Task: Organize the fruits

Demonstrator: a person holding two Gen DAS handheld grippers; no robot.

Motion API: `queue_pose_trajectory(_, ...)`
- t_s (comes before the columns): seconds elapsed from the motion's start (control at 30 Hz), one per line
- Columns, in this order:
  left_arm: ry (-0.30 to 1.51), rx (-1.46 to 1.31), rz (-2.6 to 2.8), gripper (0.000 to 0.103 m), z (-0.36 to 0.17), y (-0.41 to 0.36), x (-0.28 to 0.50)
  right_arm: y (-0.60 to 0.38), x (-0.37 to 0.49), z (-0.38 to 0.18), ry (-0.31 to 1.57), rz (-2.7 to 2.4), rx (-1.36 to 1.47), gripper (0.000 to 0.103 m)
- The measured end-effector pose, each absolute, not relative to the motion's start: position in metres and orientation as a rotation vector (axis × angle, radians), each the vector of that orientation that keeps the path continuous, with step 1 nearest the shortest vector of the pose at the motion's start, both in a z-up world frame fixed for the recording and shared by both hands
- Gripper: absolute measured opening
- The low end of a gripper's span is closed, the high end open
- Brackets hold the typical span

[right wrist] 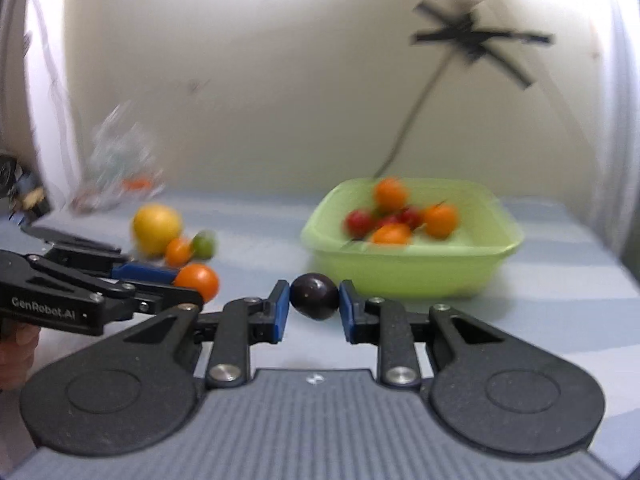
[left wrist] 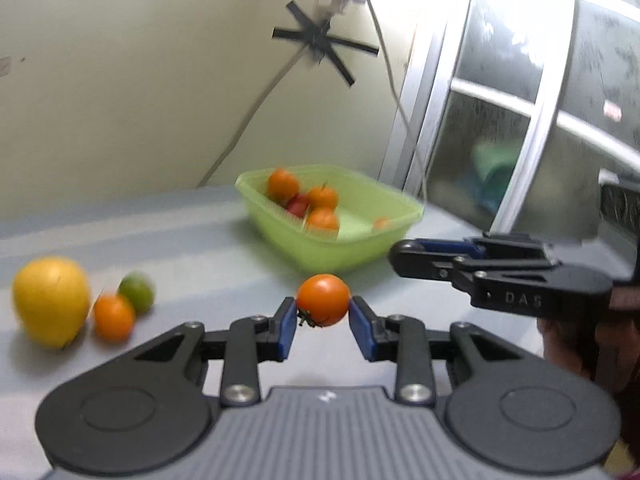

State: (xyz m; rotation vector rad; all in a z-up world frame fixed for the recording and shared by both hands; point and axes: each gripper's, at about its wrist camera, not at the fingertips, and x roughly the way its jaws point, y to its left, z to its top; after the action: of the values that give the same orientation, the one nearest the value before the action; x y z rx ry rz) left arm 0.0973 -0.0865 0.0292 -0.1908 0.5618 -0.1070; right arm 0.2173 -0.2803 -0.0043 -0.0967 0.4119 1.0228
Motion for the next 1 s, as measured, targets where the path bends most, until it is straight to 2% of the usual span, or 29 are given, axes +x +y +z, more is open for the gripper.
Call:
queue_pose_trajectory(0.1, 0.529, -0.206, -0.111, 0.029, 0.043, -0.093, 0.125, -0.290, 0.239, 0.005, 0.369, 0.949, -0.038, 0.029)
queue_pose_trajectory(0.43, 0.578, -0.269, -0.085, 0.029, 0.039, -0.112, 0.203, -0.291, 0.294, -0.002, 0.350, 0.838, 0.002, 0.029)
queue_pose_trajectory(1.0, 0.639, -0.222, -0.020, 0.030, 0.020, -0.123, 0.233, -0.283, 0.323, -0.008, 0.425, 0.813, -0.035, 0.030)
